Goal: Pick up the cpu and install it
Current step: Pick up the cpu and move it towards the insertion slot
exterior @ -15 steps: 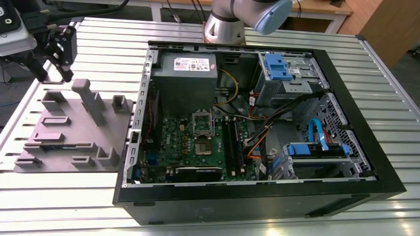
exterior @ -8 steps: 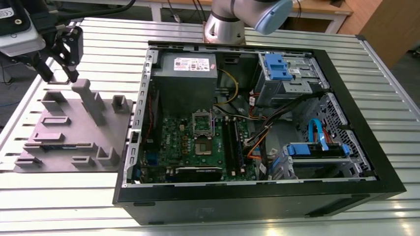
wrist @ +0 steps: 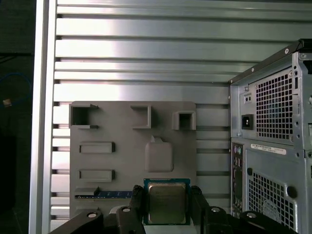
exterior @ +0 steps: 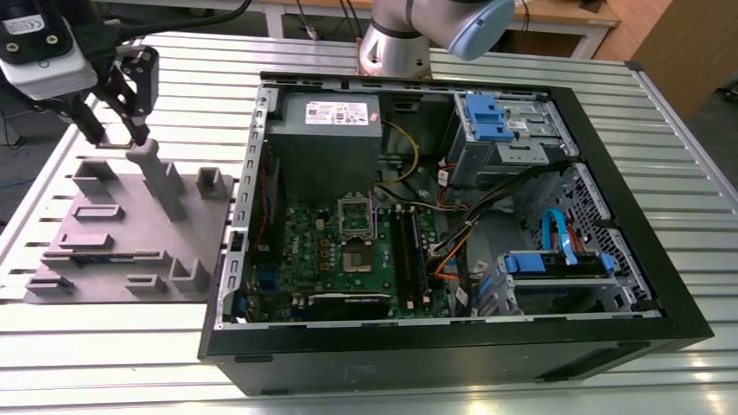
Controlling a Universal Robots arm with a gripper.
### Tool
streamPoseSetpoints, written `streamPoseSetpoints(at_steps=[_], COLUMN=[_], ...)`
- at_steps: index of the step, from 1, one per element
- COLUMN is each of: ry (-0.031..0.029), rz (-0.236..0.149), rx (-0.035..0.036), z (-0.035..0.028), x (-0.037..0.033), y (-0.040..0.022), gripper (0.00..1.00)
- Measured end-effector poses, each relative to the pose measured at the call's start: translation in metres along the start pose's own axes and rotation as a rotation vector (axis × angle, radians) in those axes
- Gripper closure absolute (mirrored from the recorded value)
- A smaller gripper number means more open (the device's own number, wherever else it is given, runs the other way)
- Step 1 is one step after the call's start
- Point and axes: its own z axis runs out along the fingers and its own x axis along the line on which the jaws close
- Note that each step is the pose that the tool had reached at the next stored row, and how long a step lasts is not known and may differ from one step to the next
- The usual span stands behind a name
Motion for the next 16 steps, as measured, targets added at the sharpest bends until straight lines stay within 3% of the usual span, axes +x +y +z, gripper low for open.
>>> streamPoseSetpoints(at_steps=[16], ry=[0.0], rz=[0.0], rx=[0.0], z=[0.0005], x=[-0.0262], y=[0.0001], gripper=[0.52])
